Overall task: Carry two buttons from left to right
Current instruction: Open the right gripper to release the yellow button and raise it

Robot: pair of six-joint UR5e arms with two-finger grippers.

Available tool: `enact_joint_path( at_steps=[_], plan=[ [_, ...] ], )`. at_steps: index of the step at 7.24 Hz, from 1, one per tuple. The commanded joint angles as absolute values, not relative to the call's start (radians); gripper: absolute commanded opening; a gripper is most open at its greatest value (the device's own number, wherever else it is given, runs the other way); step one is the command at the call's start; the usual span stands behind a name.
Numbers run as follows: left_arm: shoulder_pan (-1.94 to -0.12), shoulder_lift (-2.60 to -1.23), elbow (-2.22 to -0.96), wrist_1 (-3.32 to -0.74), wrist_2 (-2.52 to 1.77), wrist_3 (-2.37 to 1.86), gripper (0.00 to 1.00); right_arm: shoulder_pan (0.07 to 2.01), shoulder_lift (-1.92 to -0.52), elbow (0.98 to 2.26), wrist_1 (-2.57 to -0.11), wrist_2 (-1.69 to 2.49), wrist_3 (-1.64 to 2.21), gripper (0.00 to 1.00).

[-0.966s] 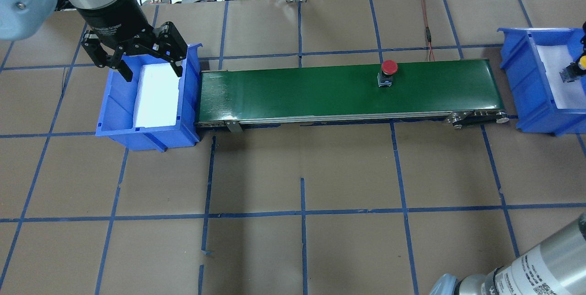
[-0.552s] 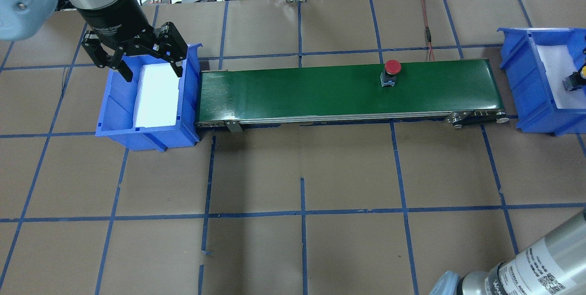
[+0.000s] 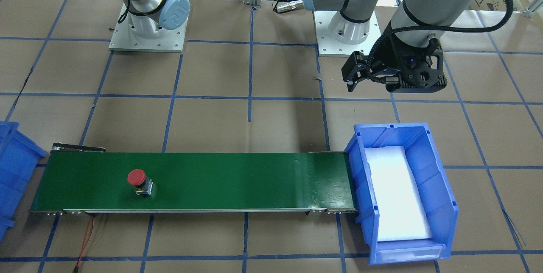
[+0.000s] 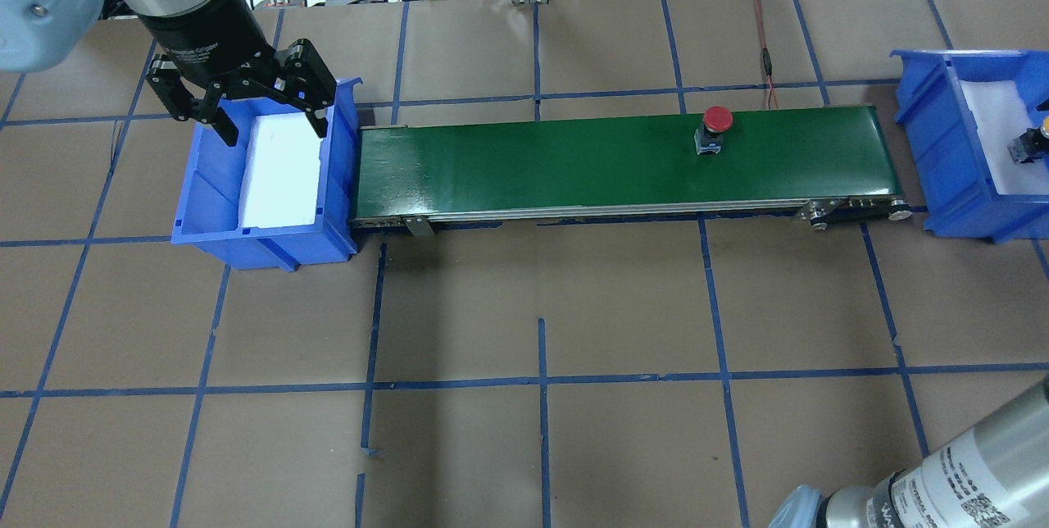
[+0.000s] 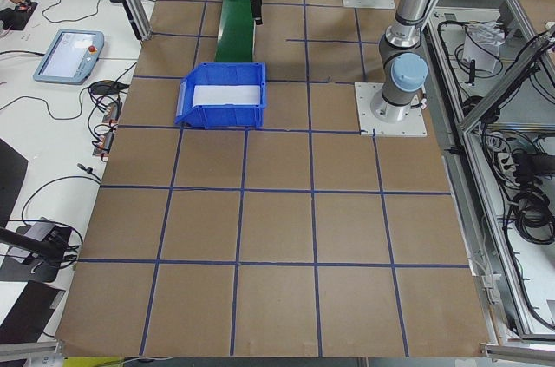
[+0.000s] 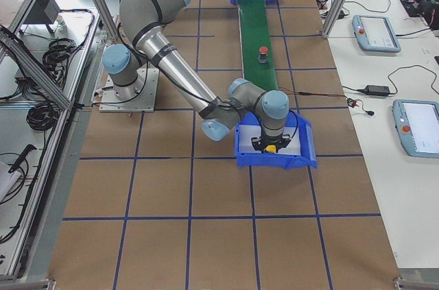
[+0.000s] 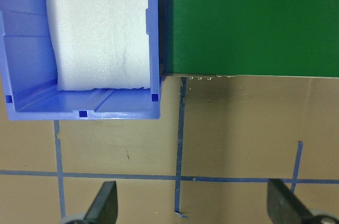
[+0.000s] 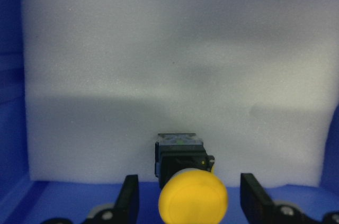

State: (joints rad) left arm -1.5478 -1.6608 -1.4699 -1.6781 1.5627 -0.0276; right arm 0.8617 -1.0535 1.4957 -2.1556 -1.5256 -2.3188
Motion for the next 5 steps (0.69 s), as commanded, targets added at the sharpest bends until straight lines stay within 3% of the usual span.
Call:
enact_joint_path(
  at_steps=[1, 5],
  plan=[
    [-1.548, -1.66, -1.471, -1.678, 1.566, -0.028, 1.0, 0.947, -1.181, 1.494, -2.05, -1.525, -2.272, 1.0],
    [-1.548, -1.658, -1.471, -1.678, 1.568, -0.026, 1.0, 1.208, -1.23, 1.528, -1.98, -1.523, -2.104, 1.0]
  ],
)
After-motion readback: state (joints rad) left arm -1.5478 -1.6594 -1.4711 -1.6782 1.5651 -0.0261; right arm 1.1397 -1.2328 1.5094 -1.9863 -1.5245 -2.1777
